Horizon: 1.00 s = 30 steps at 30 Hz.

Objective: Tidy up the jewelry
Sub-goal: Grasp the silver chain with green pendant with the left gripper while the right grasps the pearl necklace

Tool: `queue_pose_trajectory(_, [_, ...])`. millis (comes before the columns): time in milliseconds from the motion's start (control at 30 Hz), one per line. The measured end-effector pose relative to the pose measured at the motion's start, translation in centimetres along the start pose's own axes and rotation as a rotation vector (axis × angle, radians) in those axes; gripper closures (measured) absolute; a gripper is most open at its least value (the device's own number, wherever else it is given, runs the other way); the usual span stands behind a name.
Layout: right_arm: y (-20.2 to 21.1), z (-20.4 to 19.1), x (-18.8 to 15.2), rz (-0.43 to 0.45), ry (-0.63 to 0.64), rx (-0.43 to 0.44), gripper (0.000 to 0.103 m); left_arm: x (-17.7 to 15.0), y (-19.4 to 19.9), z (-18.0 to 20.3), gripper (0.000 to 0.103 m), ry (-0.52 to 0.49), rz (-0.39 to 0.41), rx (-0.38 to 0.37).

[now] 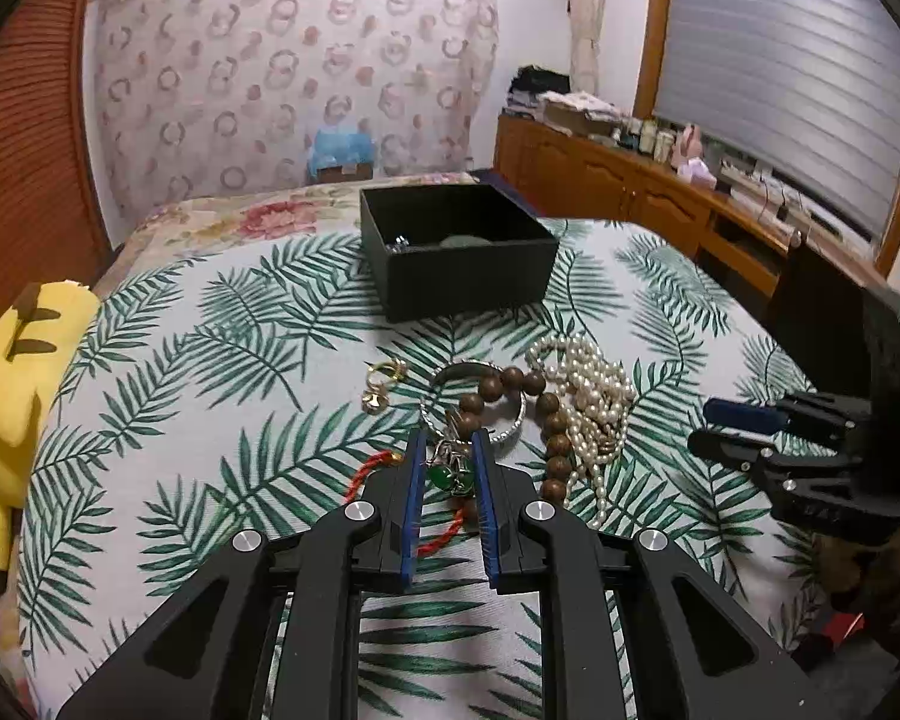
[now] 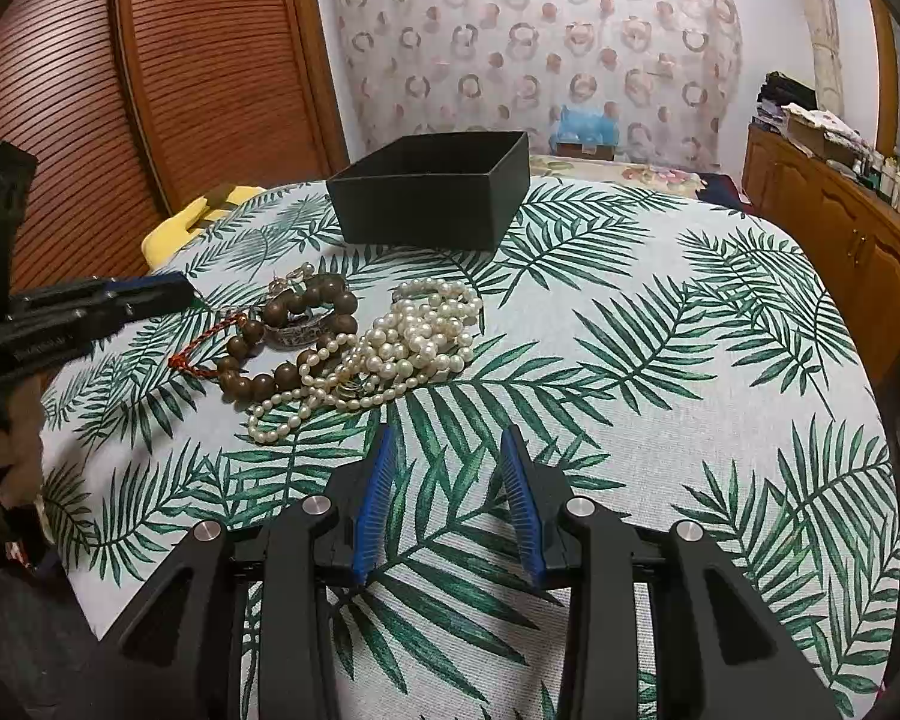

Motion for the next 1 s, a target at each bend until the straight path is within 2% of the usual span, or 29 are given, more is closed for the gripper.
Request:
queue_pose_trajectory(200, [0.1,-0.5,0.5,-0.005,0.026,0.006,0.064,0.0,1.0,-0.9,0.088,0.019,0.024,-0.004])
queue_pose_trajectory(400, [0.3,-0.9,2.5,-0.001,0.076,-0.017,0.064,-0.1,1.8,-1.1,0.088,0.026,0.047,-0.013])
queue_pose_trajectory(833, [-3.8,-1.7,5.7,-0.099,0.171,-0.017,0.065,-0.6,2.1,-1.3,0.088,0.031,0.054,-0.023])
queue_pose_trajectory(1000, [-4.5,-1.6,6.3,-0.105,0.178,-0.042,0.067,-0.7,2.0,-1.3,0.088,0.029,0.051,-0.023])
Point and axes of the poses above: each gripper's, at about its wrist camera, not at the fingertips, and y roughly against the way its jaws point, z to its right, x to its top, the point moved 5 cm from there along -y, roughly the way its jaws point, and after that the axes turned 15 degrees about -z, right-handed, at the moved point
